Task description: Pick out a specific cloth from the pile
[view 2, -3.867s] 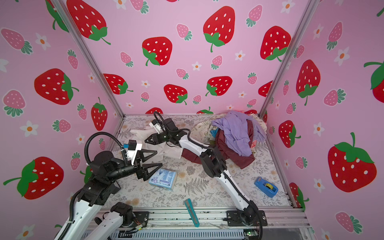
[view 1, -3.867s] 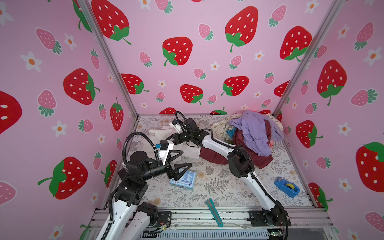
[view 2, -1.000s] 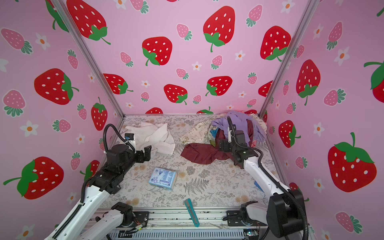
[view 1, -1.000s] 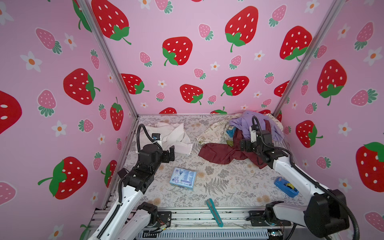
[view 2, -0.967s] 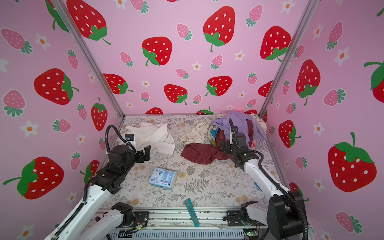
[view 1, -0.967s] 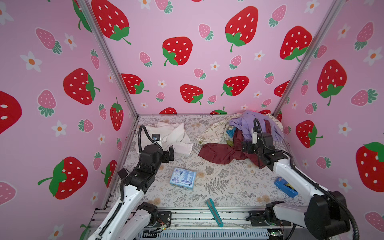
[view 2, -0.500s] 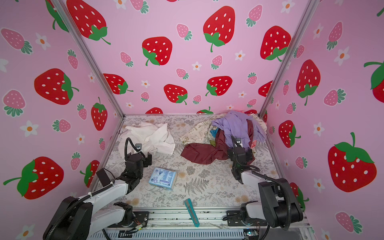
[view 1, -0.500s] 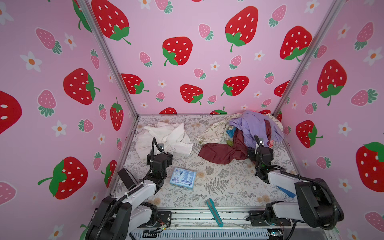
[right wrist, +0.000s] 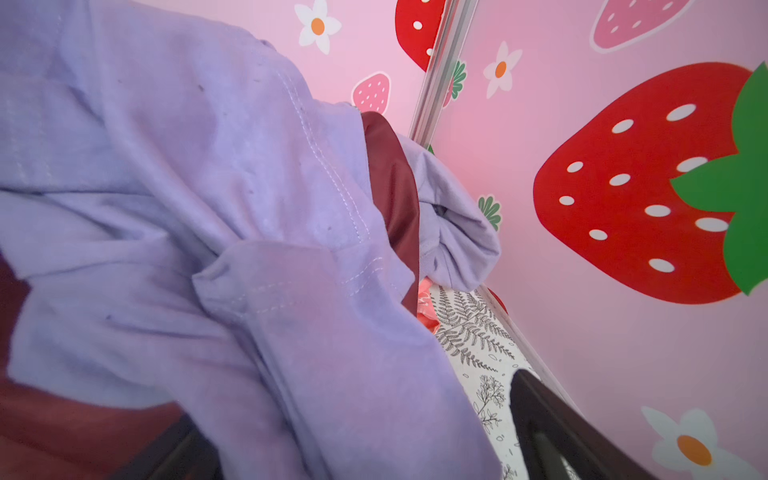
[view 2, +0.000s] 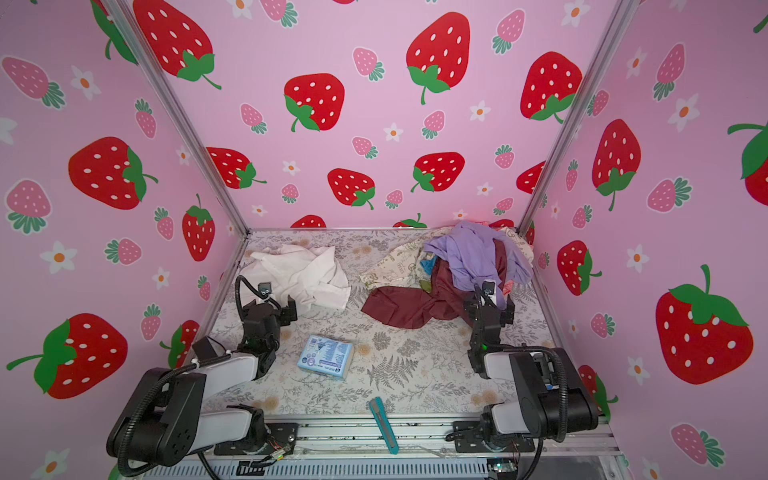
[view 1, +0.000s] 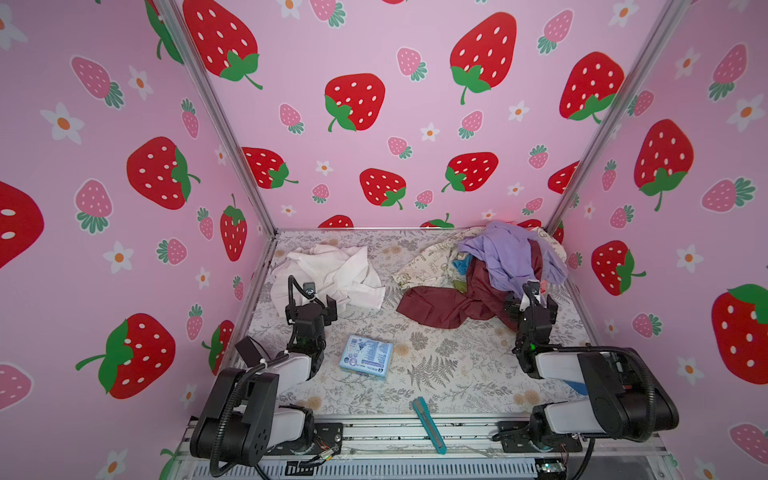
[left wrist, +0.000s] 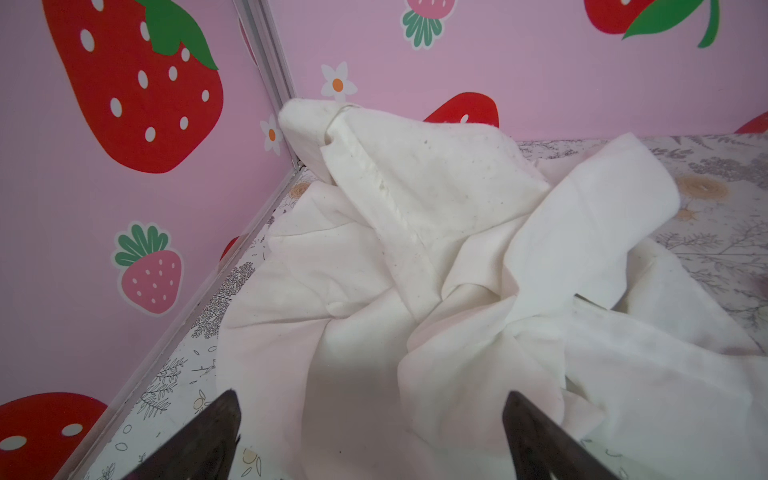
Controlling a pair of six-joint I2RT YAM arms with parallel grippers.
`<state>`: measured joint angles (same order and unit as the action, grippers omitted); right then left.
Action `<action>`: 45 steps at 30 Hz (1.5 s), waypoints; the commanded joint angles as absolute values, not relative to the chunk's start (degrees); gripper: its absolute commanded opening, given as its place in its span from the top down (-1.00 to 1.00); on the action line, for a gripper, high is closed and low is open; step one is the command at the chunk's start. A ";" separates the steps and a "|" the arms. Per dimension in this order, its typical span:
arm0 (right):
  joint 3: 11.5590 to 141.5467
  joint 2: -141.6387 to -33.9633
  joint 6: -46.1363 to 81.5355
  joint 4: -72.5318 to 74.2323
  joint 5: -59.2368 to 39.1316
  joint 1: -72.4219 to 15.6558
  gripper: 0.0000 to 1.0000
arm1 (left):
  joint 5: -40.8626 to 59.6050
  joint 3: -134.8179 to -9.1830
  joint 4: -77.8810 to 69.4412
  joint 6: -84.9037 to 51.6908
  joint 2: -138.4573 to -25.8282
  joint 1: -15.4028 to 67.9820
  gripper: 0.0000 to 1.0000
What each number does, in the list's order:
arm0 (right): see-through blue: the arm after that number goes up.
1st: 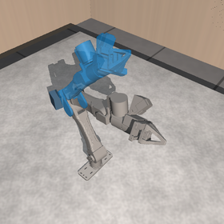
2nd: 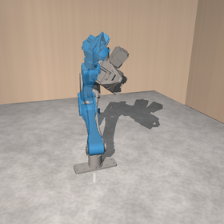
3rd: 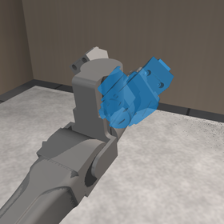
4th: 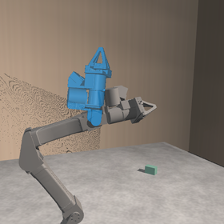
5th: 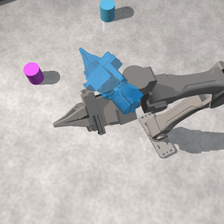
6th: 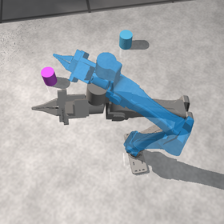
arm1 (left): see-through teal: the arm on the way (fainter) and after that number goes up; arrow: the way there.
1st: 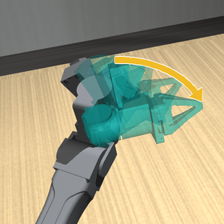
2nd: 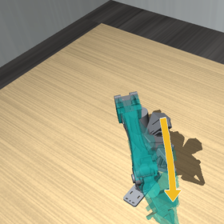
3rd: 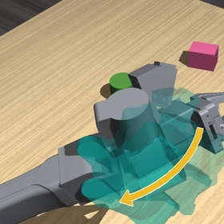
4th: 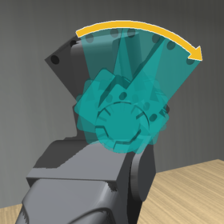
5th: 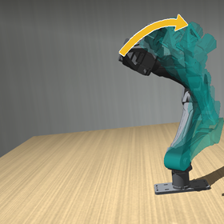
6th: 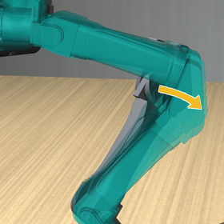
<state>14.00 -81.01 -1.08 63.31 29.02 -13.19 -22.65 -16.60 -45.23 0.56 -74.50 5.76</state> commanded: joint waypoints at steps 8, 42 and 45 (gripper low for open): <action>13.00 -90.16 1.08 76.51 23.44 -11.21 -0.99 | -11.33 -15.00 -65.84 -3.81 -88.93 1.12 -0.99; 14.41 -90.44 2.10 74.00 18.90 -8.79 -0.99 | -5.54 -26.04 -43.93 -2.92 -88.81 -0.09 -0.98; 14.41 -90.37 2.07 74.00 18.90 -8.84 -0.99 | -5.45 -25.93 -44.16 -2.90 -88.71 -0.12 -0.99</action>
